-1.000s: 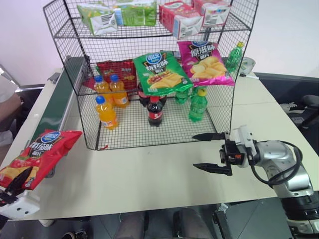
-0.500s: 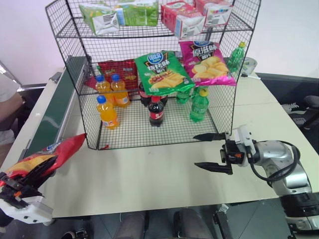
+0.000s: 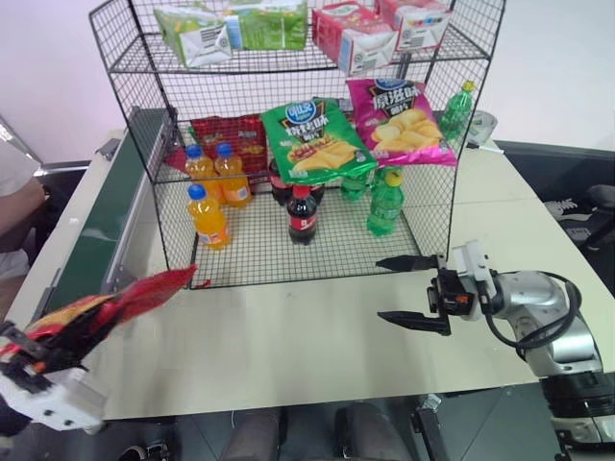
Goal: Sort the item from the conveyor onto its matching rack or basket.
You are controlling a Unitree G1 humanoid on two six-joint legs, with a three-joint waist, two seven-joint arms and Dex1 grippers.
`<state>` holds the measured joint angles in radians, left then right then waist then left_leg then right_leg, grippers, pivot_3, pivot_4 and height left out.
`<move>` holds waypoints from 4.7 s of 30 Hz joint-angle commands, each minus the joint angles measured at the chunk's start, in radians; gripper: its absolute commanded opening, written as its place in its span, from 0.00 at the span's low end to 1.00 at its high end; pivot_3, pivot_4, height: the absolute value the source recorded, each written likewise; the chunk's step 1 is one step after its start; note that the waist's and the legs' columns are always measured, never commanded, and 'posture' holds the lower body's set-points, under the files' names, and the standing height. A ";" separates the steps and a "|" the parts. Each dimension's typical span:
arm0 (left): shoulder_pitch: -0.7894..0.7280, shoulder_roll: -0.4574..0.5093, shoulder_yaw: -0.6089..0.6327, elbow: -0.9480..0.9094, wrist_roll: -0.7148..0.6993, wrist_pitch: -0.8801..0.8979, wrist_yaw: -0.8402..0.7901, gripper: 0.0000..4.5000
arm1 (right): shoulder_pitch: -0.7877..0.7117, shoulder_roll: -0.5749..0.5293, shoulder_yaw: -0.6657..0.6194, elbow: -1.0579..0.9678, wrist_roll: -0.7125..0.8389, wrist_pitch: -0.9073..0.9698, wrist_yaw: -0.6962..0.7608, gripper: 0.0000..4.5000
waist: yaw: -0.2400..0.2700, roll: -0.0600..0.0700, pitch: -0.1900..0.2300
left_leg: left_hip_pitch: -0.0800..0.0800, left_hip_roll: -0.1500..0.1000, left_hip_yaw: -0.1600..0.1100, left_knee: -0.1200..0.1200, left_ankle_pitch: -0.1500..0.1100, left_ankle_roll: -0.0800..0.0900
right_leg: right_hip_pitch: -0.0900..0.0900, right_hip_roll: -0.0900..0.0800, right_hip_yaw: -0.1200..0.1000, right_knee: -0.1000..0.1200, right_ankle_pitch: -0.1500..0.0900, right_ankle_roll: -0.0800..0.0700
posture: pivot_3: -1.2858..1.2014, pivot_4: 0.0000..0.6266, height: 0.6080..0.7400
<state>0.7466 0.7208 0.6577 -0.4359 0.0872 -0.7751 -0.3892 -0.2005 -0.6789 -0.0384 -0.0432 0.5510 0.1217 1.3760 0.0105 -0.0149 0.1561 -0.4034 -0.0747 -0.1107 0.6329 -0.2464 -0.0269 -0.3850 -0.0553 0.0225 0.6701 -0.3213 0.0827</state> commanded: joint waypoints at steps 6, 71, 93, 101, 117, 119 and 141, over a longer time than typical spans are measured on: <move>-0.140 0.022 -0.049 -0.055 -0.003 0.022 -0.066 0.01 | -0.009 0.000 -0.017 -0.009 -0.002 -0.017 -0.007 1.00 | 0.003 0.001 0.000 | 0.000 0.001 0.000 0.000 0.000 0.000 | 0.001 0.001 0.000 0.000 0.000 0.000 | 0.52 0.24 1.00; -1.599 0.308 -0.689 0.976 0.689 -0.157 0.429 0.01 | -0.121 0.128 -0.089 -0.187 0.224 0.266 -0.292 1.00 | -0.007 0.004 0.004 | 0.011 0.001 -0.001 -0.002 0.000 0.000 | 0.008 0.004 0.000 0.001 0.001 0.002 | 0.52 0.24 1.00; -1.603 0.301 -0.830 1.055 0.790 -0.157 0.621 0.01 | -0.140 0.137 -0.064 -0.157 0.180 0.250 -0.283 1.00 | -0.024 0.003 0.004 | -0.007 0.001 0.000 0.009 0.001 -0.001 | -0.012 0.005 0.002 0.016 0.001 0.002 | 0.52 0.24 1.00; -1.490 0.290 -0.830 1.008 0.769 -0.069 0.600 0.01 | -0.113 0.127 -0.071 -0.145 0.164 0.228 -0.248 1.00 | -0.024 0.003 0.004 | -0.007 0.001 0.000 0.009 0.001 -0.001 | -0.012 0.005 0.003 0.017 0.001 0.002 | 0.52 0.24 1.00; -1.473 0.191 -0.823 0.913 0.713 0.079 0.513 0.06 | -0.097 0.138 -0.059 -0.113 0.136 0.186 -0.215 1.00 | -0.024 0.003 0.004 | -0.007 0.001 0.000 0.013 0.001 -0.001 | -0.011 0.005 0.002 0.018 0.001 0.002 | 0.52 0.24 1.00; -1.466 0.196 -0.817 0.906 0.718 0.092 0.523 0.18 | -0.096 0.134 -0.062 -0.110 0.137 0.187 -0.209 1.00 | -0.023 0.003 0.004 | -0.007 0.001 0.000 0.013 0.001 -0.001 | -0.011 0.005 0.002 0.018 0.001 0.002 | 0.52 0.24 1.00; -1.160 0.253 -0.641 0.596 0.521 0.115 0.430 0.99 | -0.178 0.216 -0.111 -0.155 0.181 0.143 -0.338 1.00 | -0.023 0.004 0.004 | -0.007 0.001 0.000 0.013 0.001 -0.001 | -0.011 0.005 0.003 0.018 0.001 0.002 | 0.52 0.24 1.00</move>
<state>-0.4228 0.9607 -0.0270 0.2023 0.6347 -0.6718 0.0412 -0.3668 -0.4683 -0.1402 -0.1566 0.7150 0.2595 1.0524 -0.0130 -0.0111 0.1598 -0.4104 -0.0736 -0.1107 0.6455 -0.2456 -0.0278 -0.3963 -0.0507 0.0256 0.6883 -0.3205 0.0843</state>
